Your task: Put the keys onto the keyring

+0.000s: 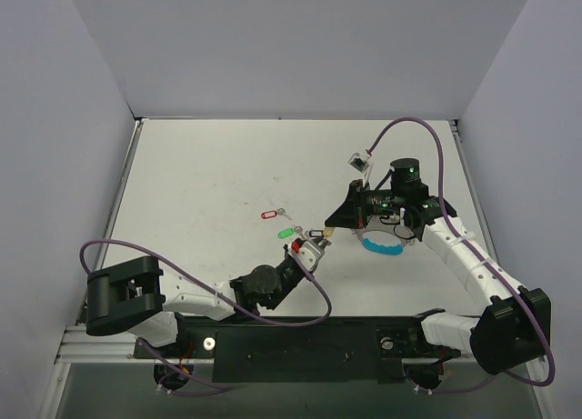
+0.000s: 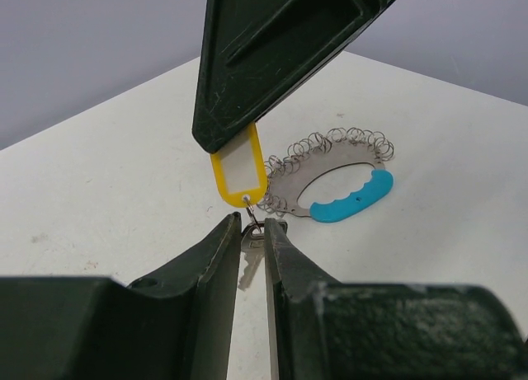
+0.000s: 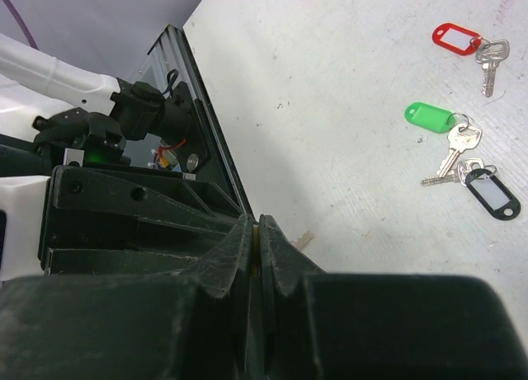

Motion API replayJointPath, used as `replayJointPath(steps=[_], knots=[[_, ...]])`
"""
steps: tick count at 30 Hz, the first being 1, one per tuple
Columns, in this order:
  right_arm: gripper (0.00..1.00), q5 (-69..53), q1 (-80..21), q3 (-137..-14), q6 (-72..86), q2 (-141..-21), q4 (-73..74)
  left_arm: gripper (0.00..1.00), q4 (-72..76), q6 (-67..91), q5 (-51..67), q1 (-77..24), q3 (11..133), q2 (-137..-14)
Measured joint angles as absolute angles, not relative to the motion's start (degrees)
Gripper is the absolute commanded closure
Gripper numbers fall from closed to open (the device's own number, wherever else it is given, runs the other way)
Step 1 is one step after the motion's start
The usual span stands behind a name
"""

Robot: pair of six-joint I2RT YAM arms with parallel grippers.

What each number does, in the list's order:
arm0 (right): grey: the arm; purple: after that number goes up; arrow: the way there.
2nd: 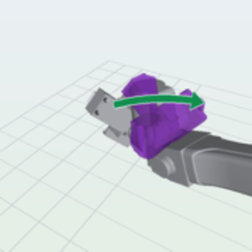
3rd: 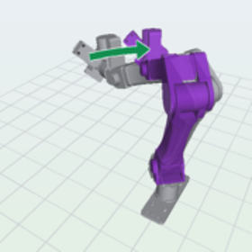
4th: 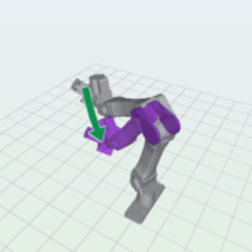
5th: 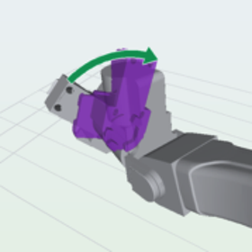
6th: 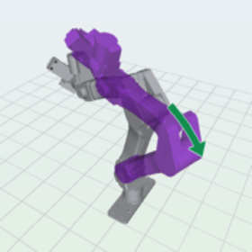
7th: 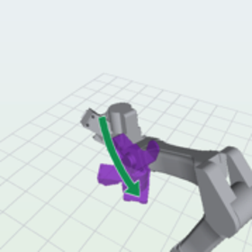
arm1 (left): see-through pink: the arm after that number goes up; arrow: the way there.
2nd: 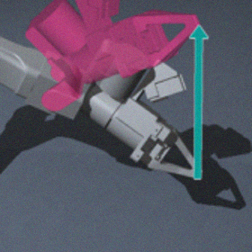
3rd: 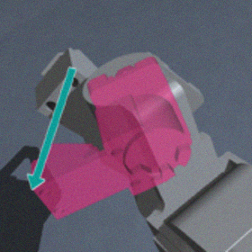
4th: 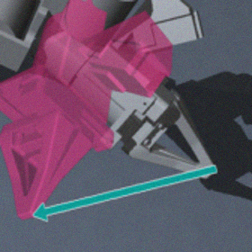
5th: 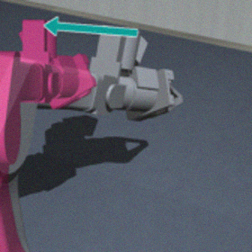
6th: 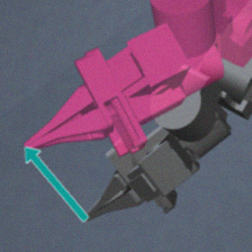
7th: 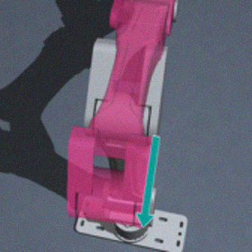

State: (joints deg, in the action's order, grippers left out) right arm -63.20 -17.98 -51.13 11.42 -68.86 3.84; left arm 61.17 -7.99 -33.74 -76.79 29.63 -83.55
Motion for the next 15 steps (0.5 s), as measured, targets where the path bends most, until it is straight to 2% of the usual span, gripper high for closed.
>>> replayJointPath(steps=[7,11,13,15], knots=[[1.0,-63.2,-18.0,-51.0,11.8,-68.9,3.6,0.74,61.6,-8.2,-33.9,-76.7,30.3,-84.6],[1.0,-63.2,-18.0,-51.0,12.0,-68.9,3.6,0.88,62.1,-8.2,-34.1,-76.6,30.4,-85.2],[1.0,-63.2,-18.0,-51.0,12.0,-68.9,3.6,0.99,62.2,-8.3,-34.2,-76.4,30.4,-85.4],[1.0,-63.2,-18.0,-51.0,12.0,-68.9,3.6,1.0,62.5,-8.3,-34.2,-76.4,30.4,-85.5]])
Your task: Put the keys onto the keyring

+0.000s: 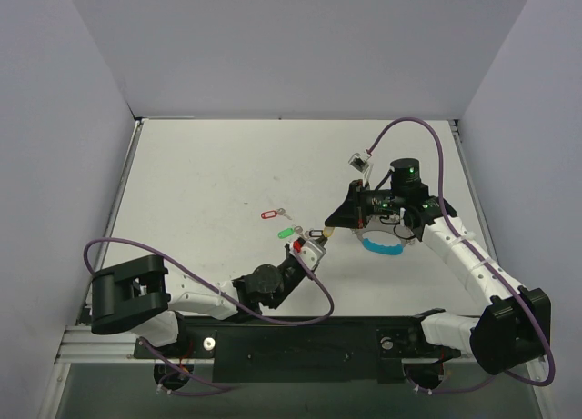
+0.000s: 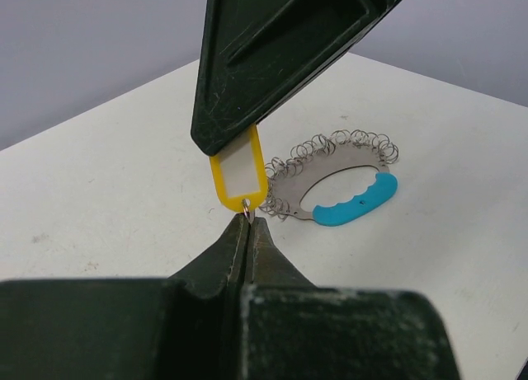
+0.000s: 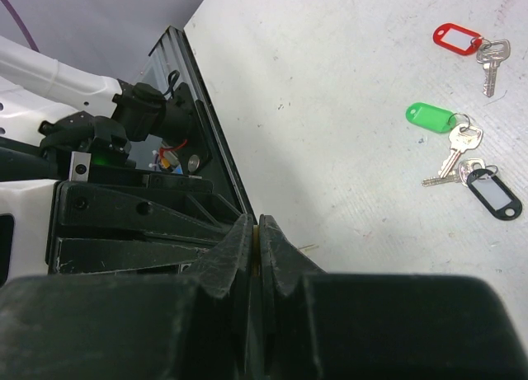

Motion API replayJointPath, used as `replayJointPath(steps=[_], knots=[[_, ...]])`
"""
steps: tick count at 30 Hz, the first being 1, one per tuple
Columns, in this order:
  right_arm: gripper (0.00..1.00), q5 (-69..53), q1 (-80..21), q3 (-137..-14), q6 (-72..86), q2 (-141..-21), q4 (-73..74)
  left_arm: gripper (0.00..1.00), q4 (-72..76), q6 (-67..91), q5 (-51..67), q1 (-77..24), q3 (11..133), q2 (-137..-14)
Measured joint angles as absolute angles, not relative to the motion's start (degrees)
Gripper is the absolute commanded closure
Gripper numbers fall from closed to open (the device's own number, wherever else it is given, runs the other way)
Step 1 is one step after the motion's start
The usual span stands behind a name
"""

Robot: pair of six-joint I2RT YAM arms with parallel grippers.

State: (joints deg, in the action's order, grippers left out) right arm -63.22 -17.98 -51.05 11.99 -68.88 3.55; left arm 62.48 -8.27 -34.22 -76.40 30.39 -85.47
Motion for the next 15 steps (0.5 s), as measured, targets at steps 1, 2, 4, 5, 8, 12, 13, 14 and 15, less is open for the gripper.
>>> replayJointPath(steps=[1,2,4,5,8,12,13,14,15], knots=[[1.0,-63.2,-18.0,-51.0,12.0,-68.9,3.5,1.0,62.5,-8.2,-34.3,-76.4,30.4,-85.5],[1.0,-63.2,-18.0,-51.0,12.0,-68.9,3.5,1.0,62.6,-8.3,-34.3,-76.4,30.4,-85.5],[1.0,-63.2,-18.0,-51.0,12.0,-68.9,3.4,1.0,62.7,-8.2,-34.4,-76.4,30.4,-85.5],[1.0,-63.2,-18.0,-51.0,12.0,-68.9,3.4,1.0,62.8,-8.2,-34.5,-76.4,30.4,-85.5],[1.0,-63.2,-17.7,-51.0,11.5,-68.9,3.6,1.0,63.1,-8.3,-34.3,-76.3,30.1,-85.3],[0.88,-63.2,-16.6,-51.1,7.7,-68.9,7.5,1.0,61.6,-7.9,-30.9,-75.1,27.5,-81.8],[0.85,-63.0,-16.3,-51.2,5.5,-68.9,9.7,1.0,60.0,-7.6,-29.1,-74.3,26.9,-79.9],[0.78,-62.9,-16.0,-51.5,3.4,-68.9,11.9,1.0,58.1,-7.0,-27.1,-73.2,26.4,-77.8],[0.75,-62.5,-15.7,-51.9,1.0,-68.9,14.1,1.0,56.2,-6.5,-25.3,-72.0,26.0,-75.6]])
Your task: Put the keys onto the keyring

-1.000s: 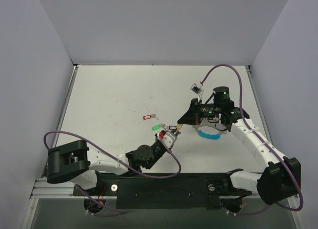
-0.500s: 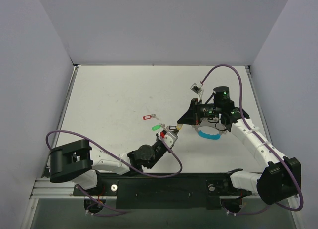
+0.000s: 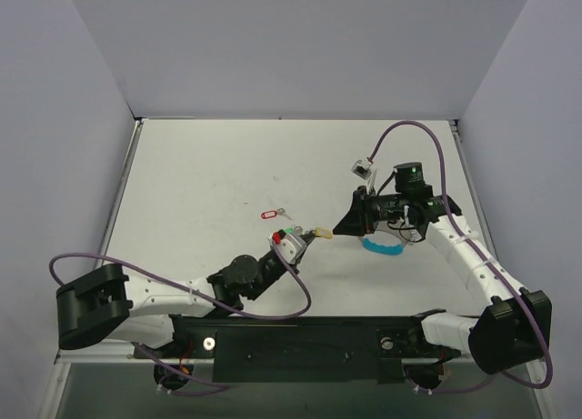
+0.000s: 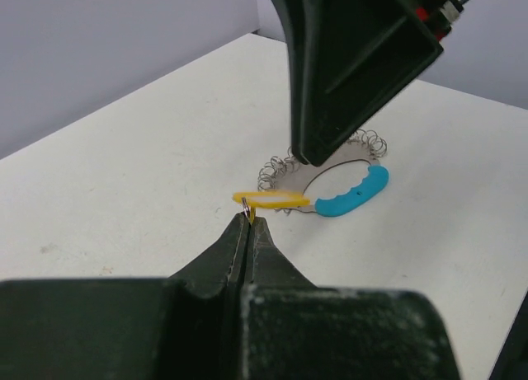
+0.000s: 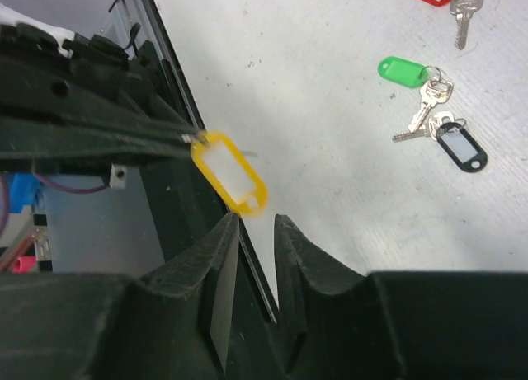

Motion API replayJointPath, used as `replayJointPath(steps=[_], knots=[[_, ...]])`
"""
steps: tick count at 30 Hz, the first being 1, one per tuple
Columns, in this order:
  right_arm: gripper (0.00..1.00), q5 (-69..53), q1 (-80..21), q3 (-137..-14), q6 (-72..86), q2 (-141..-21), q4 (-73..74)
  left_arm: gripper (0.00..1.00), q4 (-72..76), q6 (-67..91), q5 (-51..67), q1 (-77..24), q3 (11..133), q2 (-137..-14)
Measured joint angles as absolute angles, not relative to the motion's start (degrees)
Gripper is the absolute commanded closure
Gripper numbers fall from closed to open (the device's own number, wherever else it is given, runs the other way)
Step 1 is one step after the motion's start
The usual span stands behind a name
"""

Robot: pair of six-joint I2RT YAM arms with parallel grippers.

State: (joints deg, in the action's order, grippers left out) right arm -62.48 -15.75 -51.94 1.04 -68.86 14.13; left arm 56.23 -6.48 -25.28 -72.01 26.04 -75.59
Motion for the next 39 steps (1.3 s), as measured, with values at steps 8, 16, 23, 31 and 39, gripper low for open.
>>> replayJointPath(steps=[8,16,23,31,39], knots=[[0.3,-61.0,-15.4,-55.9,-16.2,-67.7,29.3,1.0,42.6,-6.5,-8.7,-65.2,24.2,-62.0],[0.27,-65.1,-20.6,-60.0,-54.2,-66.2,53.9,1.0,29.8,-11.0,7.4,-63.6,25.6,-61.6],[0.45,-64.9,-23.4,-60.0,-72.6,-66.5,63.3,1.0,28.5,-11.4,13.8,-63.6,28.1,-65.5],[0.6,-64.7,-25.3,-60.0,-78.1,-68.3,64.5,1.0,30.5,-9.9,17.5,-63.6,29.3,-70.1],[0.61,-64.0,-26.4,-59.8,-76.6,-70.4,62.4,1.0,35.1,-7.0,18.8,-64.2,29.5,-72.7]])
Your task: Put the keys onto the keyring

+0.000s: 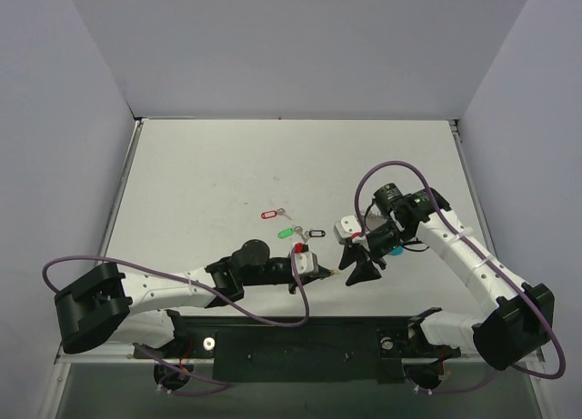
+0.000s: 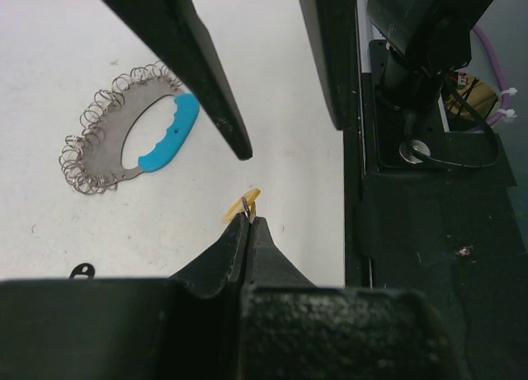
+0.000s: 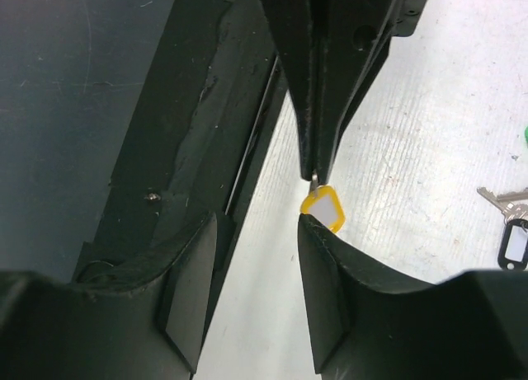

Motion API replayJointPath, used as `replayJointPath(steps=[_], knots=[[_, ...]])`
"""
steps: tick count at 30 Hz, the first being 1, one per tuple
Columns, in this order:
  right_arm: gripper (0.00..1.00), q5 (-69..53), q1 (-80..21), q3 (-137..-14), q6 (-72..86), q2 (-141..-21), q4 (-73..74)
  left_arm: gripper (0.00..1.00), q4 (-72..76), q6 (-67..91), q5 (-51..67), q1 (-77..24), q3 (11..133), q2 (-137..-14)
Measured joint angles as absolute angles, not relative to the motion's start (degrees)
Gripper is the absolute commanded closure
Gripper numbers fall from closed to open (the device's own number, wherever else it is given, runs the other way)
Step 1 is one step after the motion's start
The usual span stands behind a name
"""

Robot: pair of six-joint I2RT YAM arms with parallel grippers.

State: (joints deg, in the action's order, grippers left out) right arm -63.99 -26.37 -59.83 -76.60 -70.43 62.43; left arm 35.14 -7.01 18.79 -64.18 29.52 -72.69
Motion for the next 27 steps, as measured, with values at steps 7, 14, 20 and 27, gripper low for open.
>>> replayJointPath(steps=[7,14,20,27], knots=[[0.64,-63.0,-26.4,-59.3,-70.4,-70.6,56.8,1.0,38.3,-4.6,19.5,-64.8,29.6,-74.3],[0.72,-61.7,-27.5,-58.0,-64.4,-70.6,51.4,1.0,41.0,-2.8,19.5,-64.8,29.6,-74.6],[0.82,-61.7,-28.2,-57.8,-62.8,-70.6,50.4,1.0,42.4,-1.7,19.3,-64.8,29.6,-74.7],[0.84,-61.8,-28.2,-57.8,-62.8,-70.6,50.5,1.0,43.1,-1.0,18.7,-64.8,29.2,-74.7]])
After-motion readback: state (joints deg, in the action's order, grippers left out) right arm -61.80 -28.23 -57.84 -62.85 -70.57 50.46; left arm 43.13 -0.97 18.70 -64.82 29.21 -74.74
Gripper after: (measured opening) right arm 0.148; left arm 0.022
